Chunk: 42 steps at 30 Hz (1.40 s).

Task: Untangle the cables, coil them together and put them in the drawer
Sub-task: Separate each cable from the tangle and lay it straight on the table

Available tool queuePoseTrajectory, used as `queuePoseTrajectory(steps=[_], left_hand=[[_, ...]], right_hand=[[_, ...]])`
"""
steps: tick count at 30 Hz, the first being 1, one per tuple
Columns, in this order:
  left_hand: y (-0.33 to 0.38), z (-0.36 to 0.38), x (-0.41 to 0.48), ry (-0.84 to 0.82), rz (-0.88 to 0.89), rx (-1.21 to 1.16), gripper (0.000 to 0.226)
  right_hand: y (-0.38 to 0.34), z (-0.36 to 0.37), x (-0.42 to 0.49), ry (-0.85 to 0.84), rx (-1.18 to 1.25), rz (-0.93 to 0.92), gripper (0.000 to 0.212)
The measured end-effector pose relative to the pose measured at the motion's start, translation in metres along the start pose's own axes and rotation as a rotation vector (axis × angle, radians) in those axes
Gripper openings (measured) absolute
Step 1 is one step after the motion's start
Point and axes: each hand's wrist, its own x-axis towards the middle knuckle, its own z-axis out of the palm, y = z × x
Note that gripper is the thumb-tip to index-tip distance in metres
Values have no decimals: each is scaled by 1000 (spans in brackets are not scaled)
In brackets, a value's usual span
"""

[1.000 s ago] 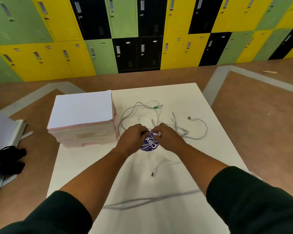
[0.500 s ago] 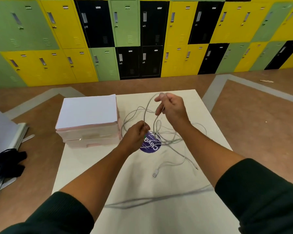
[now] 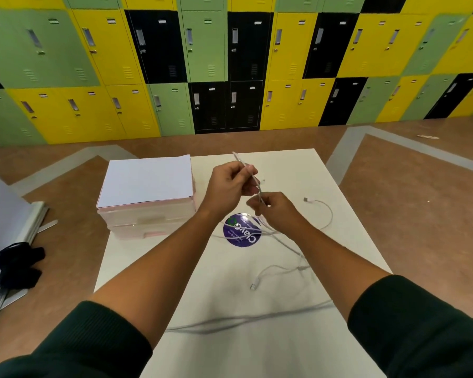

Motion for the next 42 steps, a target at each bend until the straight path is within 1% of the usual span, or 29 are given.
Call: queuePoseTrajectory(steps=[2,4,7,9,11,13,14,16,18,19,21,23,25,27,28,30,32,34,38,40,42], left_hand=[[-4,0,-3,24,26,36,30],[-11,-3,-5,46,33,76,40],[-23,-5,-8,-35,23,132,48],[-33,-2,-8,-79,-4,212,43],[-42,0,-7,-104,-41,318,45],[-48,4,-4,-99,-114,407,47],[-50,6,-2,-87,-159,430,43],[-53,8,3,-25,-277,408,29],[-58,3,8,49,-365,360,25],[-60,0,10,72,-382,353,25],[-62,-6,12,115,-342,339,26],[-54,-9,14,159,-250,302,27],[-38,-7,14,165,-186,227,28],[-21,-2,13,103,-169,98,31],[-16,1,13,54,-175,37,32],[-10,5,12,-40,-187,7,33],[-11,10,9,-102,-198,36,35],[-13,14,5,-123,-231,58,35],[-24,14,-3,-133,-368,53,34],[-32,12,-8,-168,-361,98,31],[-38,9,-12,-184,-333,149,30]], right_hand=[[-7,-5,1,70,40,-21,27],[-18,-14,2,112,126,-63,30],[-39,-28,4,121,330,-130,34],[-58,-36,5,123,466,-152,41],[-76,-44,6,119,562,-175,47],[-87,-51,6,116,626,-222,49],[-90,-54,6,116,656,-246,50],[-95,-60,5,116,727,-288,51],[-95,-69,4,131,799,-305,54],[-94,-75,5,150,827,-297,56],[-86,-85,6,215,848,-246,55],[-74,-92,8,303,806,-147,51],[-57,-94,9,388,717,-18,44],[-40,-90,11,424,621,118,32],[-29,-86,13,412,584,177,28],[-12,-75,14,350,530,273,26],[-1,-64,11,287,460,359,27],[3,-58,4,212,358,442,29],[11,-53,-6,-7,144,572,32],[14,-50,-8,-31,100,607,35],[14,-49,-8,-36,72,612,30]])
